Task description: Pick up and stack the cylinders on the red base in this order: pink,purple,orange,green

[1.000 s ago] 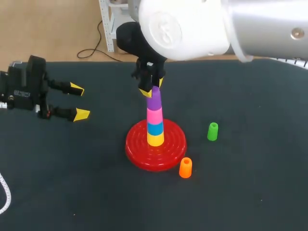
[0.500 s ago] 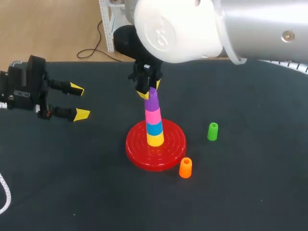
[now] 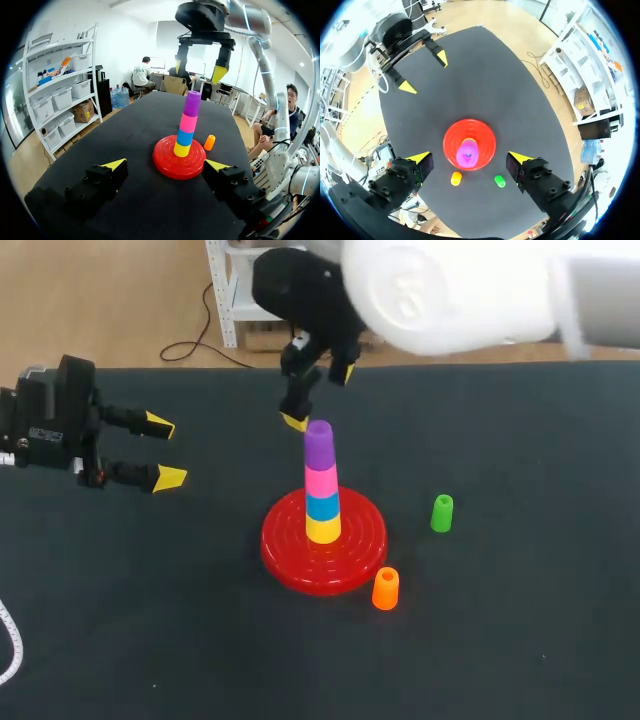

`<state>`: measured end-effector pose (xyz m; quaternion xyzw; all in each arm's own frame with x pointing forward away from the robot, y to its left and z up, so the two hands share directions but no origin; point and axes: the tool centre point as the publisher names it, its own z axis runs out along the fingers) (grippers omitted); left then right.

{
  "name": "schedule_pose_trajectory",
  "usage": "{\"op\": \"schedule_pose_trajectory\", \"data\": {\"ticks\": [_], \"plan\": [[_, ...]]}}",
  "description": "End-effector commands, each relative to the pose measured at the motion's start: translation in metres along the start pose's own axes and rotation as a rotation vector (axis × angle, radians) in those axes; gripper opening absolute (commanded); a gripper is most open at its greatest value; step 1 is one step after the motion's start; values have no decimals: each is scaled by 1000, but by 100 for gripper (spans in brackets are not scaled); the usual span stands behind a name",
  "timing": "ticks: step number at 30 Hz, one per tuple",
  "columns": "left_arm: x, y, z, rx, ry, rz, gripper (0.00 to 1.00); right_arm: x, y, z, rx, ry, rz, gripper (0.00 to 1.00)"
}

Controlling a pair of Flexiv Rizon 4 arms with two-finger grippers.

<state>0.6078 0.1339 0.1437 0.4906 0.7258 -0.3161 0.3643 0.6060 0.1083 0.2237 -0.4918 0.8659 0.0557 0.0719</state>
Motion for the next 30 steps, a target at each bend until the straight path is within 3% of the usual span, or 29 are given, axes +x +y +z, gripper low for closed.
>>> {"op": "schedule_pose_trajectory", "data": {"ticks": [1,11,18,23,30], "plan": [[1,0,0,-1,-5,2,100,18,5,-1,8,-90,-30,100],[1,0,0,-1,-5,2,100,45,9,10,-10,-115,-108,100],[1,0,0,-1,-5,2,100,72,9,42,-10,-66,-133,100],[1,0,0,-1,-5,2,100,87,10,61,54,-26,-167,100],[1,0,0,-1,-5,2,100,107,14,93,31,8,-156,100]]}}
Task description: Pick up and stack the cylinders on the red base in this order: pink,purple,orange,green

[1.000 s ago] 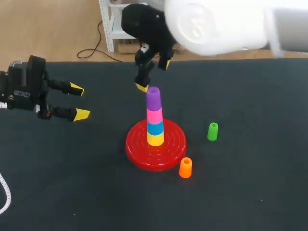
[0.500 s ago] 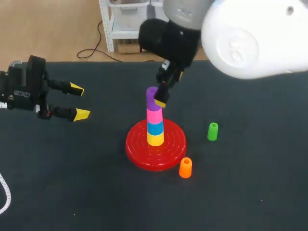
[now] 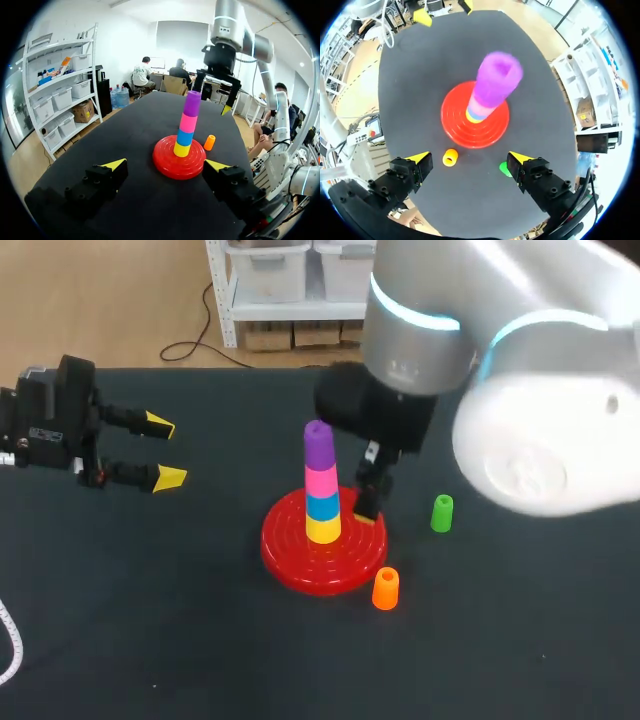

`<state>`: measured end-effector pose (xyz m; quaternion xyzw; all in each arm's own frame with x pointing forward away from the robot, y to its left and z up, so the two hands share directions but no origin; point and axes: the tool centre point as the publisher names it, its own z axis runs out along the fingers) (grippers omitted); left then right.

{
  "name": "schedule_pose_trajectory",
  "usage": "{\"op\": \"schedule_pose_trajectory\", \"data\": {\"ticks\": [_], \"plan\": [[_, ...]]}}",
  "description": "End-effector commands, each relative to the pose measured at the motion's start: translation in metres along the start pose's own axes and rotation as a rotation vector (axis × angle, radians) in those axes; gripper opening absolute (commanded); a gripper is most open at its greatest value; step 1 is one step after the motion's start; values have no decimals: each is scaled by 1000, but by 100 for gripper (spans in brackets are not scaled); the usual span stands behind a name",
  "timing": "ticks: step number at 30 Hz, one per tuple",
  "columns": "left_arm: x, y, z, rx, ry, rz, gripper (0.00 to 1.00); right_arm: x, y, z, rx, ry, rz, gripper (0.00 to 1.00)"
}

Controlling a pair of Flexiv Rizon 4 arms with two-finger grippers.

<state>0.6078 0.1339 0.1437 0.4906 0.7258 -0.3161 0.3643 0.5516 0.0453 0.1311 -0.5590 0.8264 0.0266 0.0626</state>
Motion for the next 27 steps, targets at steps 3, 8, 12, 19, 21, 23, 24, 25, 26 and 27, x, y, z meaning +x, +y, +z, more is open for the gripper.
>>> {"op": "schedule_pose_trajectory", "data": {"ticks": [3,8,12,19,21,23,24,25,26,27], "plan": [[1,0,0,-1,-5,2,100,16,7,30,-14,-32,22,100],[1,0,0,-1,-5,2,100,25,9,47,-37,-24,42,100],[1,0,0,-1,-5,2,100,28,13,54,-39,-14,39,100],[1,0,0,-1,-5,2,100,35,27,65,-9,18,9,100],[1,0,0,-1,-5,2,100,38,29,68,1,25,12,100],[1,0,0,-1,-5,2,100,41,32,72,3,26,13,100],[1,0,0,-1,-5,2,100,42,34,74,0,27,14,100],[1,0,0,-1,-5,2,100,42,35,75,-1,28,15,100],[1,0,0,-1,-5,2,100,42,36,77,-1,28,17,100],[1,0,0,-1,-5,2,100,43,37,78,-4,28,22,100]]}}
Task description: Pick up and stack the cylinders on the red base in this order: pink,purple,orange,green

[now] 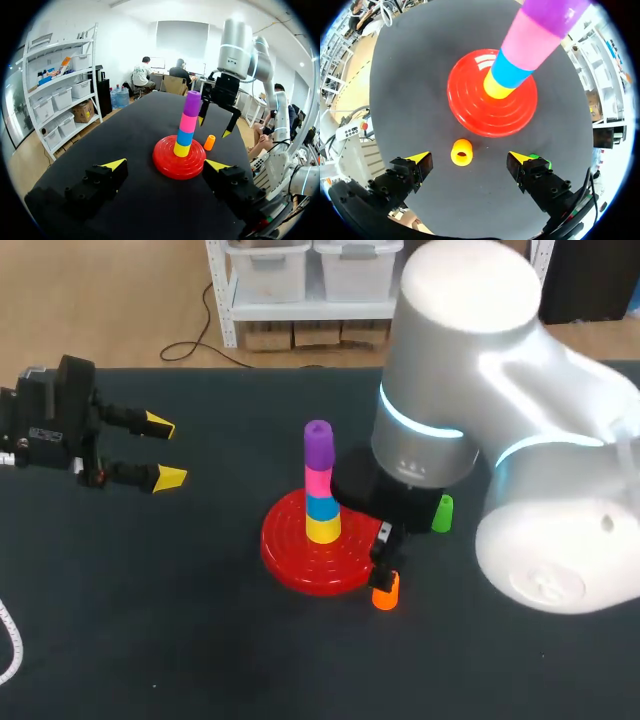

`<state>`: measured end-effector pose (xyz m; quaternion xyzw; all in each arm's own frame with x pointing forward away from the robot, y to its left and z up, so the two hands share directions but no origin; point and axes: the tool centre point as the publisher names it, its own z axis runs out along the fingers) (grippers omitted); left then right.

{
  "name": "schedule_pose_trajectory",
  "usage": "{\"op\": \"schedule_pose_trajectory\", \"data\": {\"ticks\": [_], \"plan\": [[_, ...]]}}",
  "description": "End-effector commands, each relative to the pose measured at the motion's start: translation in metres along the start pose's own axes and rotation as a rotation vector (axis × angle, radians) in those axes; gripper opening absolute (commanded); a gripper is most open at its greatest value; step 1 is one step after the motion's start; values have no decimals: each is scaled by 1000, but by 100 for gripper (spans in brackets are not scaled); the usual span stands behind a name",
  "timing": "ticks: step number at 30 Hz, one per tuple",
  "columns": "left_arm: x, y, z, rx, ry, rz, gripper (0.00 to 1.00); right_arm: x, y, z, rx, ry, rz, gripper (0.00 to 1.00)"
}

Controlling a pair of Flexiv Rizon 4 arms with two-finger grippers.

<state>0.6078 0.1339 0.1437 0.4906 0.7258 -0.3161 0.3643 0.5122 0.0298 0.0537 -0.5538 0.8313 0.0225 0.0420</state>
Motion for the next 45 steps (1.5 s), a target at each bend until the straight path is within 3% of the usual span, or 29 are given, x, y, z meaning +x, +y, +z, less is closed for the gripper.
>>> {"op": "schedule_pose_trajectory", "data": {"ticks": [1,6,12,14,15,17,21,24,45], "plan": [[1,0,0,-1,-5,2,100,3,4,8,10,-11,10,100],[1,0,0,-1,-5,2,100,3,4,16,5,-17,32,100],[1,0,0,-1,-5,2,100,1,5,27,78,5,11,100],[1,0,0,-1,-5,2,100,1,6,29,52,-1,28,100],[1,0,0,-1,-5,2,100,0,7,30,55,-2,32,92],[1,0,0,-1,-5,2,100,0,8,32,52,-5,40,86],[1,0,0,-1,-5,2,100,1,9,34,39,-12,63,57],[1,0,0,-1,-5,2,100,0,7,33,39,-16,69,48],[1,0,0,-1,-5,2,100,-2,6,25,42,-38,68,38]]}}
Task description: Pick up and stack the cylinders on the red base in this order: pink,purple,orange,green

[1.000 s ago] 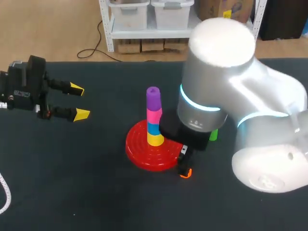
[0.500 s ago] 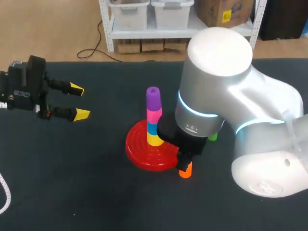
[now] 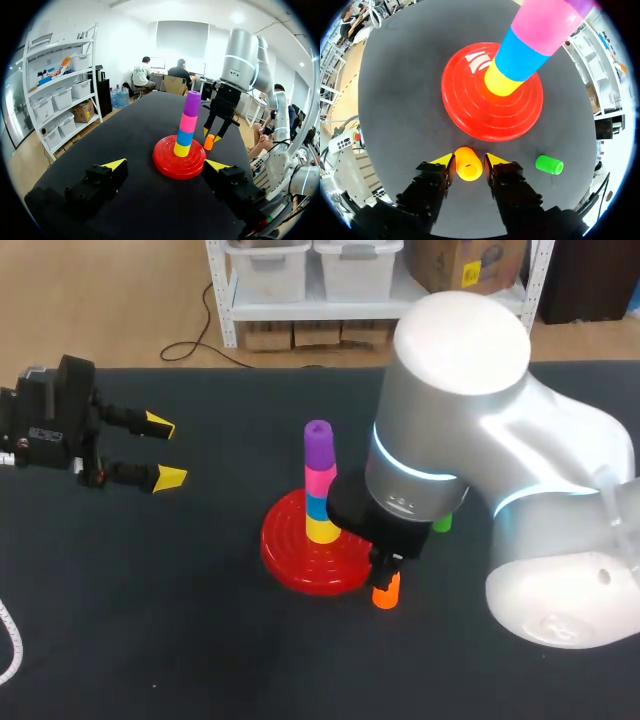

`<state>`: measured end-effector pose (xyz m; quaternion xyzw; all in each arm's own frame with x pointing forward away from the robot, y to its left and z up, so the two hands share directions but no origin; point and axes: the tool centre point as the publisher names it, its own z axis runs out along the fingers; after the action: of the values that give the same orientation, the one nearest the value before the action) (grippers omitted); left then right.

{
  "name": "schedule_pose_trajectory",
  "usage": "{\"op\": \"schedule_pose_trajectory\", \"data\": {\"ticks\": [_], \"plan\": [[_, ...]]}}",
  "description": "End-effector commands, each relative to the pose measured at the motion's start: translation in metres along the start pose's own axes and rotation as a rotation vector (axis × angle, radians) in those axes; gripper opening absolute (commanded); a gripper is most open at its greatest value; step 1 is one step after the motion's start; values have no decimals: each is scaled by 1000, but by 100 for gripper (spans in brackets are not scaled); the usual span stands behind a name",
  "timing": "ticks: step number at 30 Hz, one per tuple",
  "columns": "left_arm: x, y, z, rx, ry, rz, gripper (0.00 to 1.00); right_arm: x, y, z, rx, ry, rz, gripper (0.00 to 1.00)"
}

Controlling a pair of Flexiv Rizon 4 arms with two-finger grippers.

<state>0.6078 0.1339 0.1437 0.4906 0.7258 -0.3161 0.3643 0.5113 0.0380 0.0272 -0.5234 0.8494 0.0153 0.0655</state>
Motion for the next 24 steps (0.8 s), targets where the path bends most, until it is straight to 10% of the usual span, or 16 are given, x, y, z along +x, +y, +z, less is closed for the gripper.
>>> {"op": "schedule_pose_trajectory", "data": {"ticks": [1,24], "plan": [[1,0,0,-1,-5,2,100,3,1,-2,1,-8,-1,38],[1,0,0,-1,-5,2,100,6,6,0,-9,-3,4,35]]}}
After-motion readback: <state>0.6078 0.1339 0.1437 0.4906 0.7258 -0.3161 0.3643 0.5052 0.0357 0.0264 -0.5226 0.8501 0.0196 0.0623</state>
